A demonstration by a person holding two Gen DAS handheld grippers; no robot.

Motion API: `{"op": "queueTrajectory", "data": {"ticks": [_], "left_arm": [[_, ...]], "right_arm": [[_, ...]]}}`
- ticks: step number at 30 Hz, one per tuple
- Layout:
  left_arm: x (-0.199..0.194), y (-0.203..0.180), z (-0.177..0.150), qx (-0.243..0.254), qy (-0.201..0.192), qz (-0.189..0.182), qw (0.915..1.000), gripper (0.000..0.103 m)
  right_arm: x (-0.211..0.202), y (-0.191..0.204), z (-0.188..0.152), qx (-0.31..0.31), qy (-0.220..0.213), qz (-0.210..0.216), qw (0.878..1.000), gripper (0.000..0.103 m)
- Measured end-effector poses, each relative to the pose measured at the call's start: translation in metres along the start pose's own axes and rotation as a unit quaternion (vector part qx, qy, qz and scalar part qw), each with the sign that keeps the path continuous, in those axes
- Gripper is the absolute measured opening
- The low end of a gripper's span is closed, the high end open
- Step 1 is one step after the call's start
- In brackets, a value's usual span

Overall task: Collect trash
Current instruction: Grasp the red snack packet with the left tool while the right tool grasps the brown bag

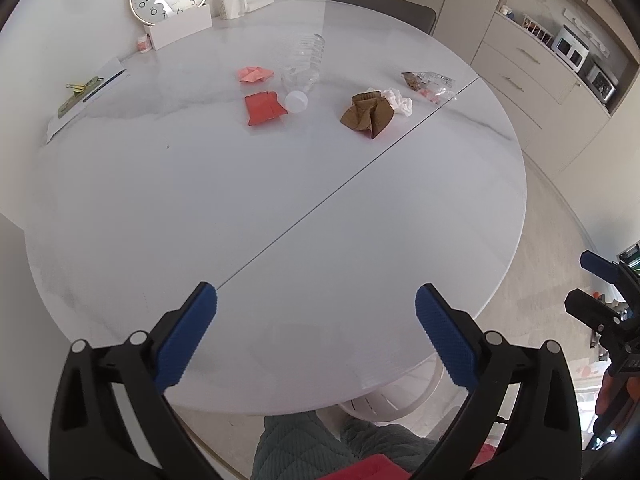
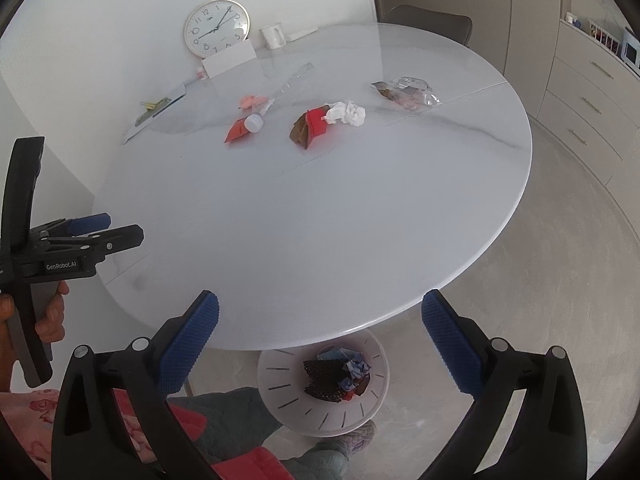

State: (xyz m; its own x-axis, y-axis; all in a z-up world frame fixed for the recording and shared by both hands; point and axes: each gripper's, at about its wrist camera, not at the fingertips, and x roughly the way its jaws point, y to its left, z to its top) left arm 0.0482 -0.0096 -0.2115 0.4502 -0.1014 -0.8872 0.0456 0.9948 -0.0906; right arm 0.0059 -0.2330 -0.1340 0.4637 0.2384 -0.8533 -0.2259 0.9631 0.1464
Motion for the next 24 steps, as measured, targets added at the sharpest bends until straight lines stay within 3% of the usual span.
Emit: {"op": "queueTrajectory", "data": {"ticks": [13,24], "left_arm": [[0.047,0.054,0.069,0.024,-0.004,-0.009,0.9997,0.095],[0.114,0.081,0.138,0.049,-0.020,-0.007,0.9986,0.095]], "right_arm": [[0.042,0.031,0.055,0.032,-0.004,-0.022,0.999,0.101],[0.112,0.043,0.121,0.079,-0.014,-0.057,0.995,0.101]]}}
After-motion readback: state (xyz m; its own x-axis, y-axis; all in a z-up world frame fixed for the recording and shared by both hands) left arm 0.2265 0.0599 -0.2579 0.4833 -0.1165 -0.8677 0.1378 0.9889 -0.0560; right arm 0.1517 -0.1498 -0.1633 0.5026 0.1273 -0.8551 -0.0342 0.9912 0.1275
